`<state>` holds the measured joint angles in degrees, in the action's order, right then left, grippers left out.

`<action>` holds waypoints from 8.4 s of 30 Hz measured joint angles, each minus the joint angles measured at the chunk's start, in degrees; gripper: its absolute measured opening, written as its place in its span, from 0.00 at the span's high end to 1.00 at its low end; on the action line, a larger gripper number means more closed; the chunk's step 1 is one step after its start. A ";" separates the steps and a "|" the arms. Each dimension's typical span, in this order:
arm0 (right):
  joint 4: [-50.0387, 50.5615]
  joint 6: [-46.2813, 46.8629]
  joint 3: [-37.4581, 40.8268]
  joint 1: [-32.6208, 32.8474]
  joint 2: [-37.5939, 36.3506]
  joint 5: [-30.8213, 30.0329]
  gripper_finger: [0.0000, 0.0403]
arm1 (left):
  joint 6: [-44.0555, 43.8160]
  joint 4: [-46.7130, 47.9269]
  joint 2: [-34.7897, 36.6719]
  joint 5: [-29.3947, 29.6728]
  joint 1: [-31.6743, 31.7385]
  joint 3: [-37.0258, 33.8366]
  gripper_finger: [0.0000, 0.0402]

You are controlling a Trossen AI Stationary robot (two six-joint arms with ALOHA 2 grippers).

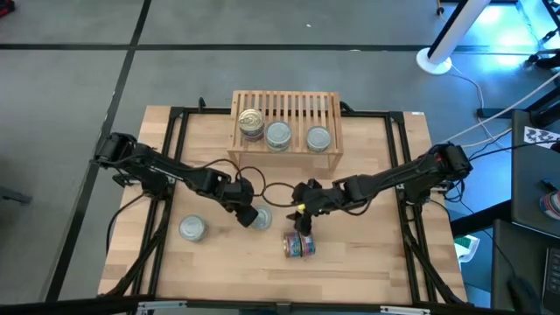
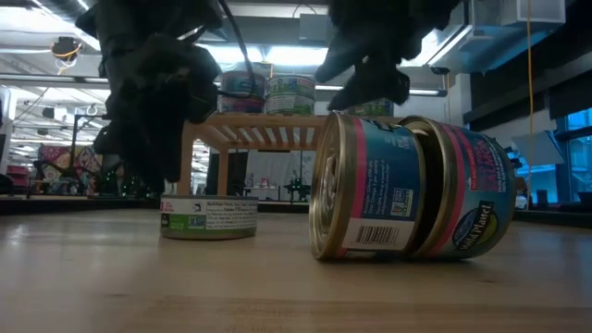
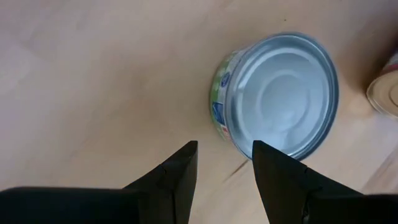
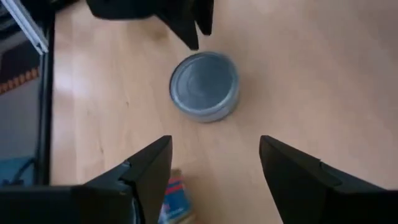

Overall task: Stack canned seafood by type on shelf
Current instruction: Stack the green tuna can on top of the other green tuna can on the shelf

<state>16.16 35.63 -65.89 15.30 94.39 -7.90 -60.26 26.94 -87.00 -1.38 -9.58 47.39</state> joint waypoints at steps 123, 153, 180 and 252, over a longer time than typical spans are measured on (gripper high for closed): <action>-13.63 1.56 -0.06 -8.22 13.64 13.49 0.40 | 4.75 -23.08 -2.56 0.85 -0.27 -5.83 1.00; -12.54 5.03 -0.04 -5.37 13.64 12.27 0.40 | 4.86 -23.60 -2.51 3.84 -2.95 -5.76 1.00; -22.36 3.06 -0.07 -8.69 19.65 21.85 0.40 | 5.43 -24.97 -2.47 4.84 -3.17 -5.67 1.00; -29.28 5.35 0.02 -12.81 23.23 39.95 0.65 | 11.35 -27.73 -2.41 9.68 -5.22 -5.37 1.00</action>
<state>-13.12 40.99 -65.87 2.48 117.62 32.05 -48.90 -0.80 -89.41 8.30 -14.81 42.02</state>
